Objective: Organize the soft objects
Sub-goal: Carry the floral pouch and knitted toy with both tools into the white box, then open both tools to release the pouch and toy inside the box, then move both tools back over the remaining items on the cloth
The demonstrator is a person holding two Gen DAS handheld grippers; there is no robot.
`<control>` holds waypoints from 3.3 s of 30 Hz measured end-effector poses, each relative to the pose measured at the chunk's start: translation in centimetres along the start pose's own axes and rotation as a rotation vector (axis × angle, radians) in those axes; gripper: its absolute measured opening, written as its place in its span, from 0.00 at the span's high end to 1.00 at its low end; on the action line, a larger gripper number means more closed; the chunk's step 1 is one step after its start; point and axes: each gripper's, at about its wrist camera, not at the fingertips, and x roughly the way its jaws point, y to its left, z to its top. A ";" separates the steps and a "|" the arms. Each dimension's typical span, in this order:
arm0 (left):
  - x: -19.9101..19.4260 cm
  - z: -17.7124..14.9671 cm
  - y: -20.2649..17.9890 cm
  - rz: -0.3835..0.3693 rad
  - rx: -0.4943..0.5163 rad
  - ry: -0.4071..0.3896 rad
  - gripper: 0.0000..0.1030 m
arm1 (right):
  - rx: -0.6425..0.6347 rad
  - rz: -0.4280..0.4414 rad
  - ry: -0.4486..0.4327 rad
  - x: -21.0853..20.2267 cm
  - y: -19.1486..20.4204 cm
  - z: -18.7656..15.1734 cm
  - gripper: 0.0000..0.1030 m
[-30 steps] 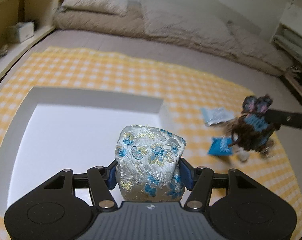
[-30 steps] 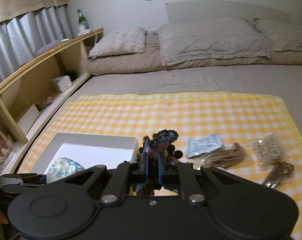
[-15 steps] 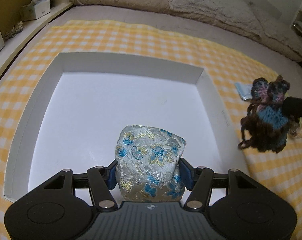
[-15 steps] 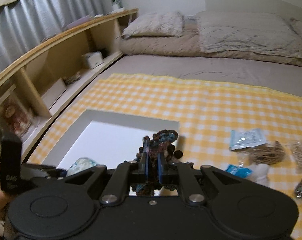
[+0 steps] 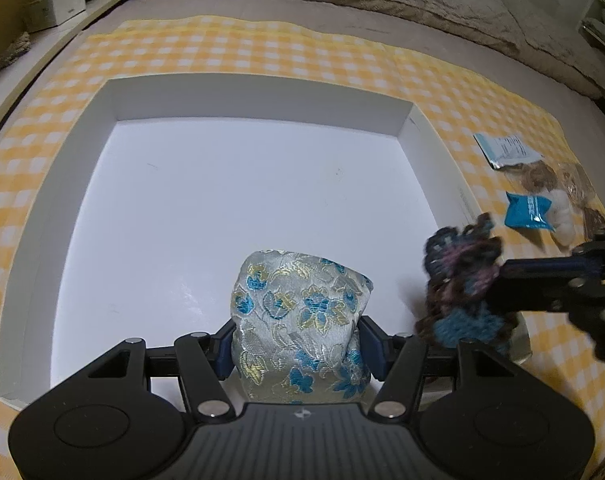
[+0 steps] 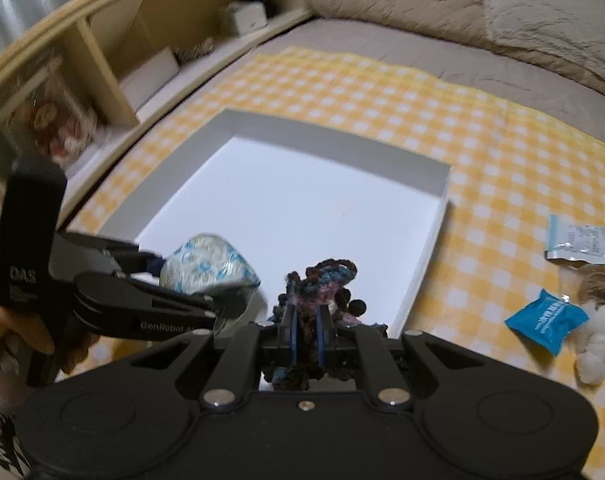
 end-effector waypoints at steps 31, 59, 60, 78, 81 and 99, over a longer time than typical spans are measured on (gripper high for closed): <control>-1.4 -0.1 -0.2 -0.005 -0.007 -0.009 0.05 | -0.017 -0.059 0.017 -0.1 -0.2 -0.6 0.53; -10.5 -1.4 -2.1 0.033 0.005 -0.230 0.00 | 0.070 -0.155 -0.184 -7.3 -1.0 -2.6 0.00; -10.7 -1.3 -2.4 0.040 0.012 -0.239 0.00 | 0.075 -0.158 -0.193 -7.6 -1.2 -2.7 0.00; -11.2 1.1 -8.8 0.011 0.089 -0.335 0.00 | 0.219 -0.265 -0.316 -13.3 -7.1 -4.7 0.00; -11.0 1.7 -10.5 -0.007 0.106 -0.351 0.00 | 0.256 -0.287 -0.337 -14.3 -8.5 -5.2 0.00; -4.6 5.1 -18.2 -0.124 0.128 -0.276 0.00 | 0.431 -0.421 -0.367 -16.2 -16.4 -7.7 0.00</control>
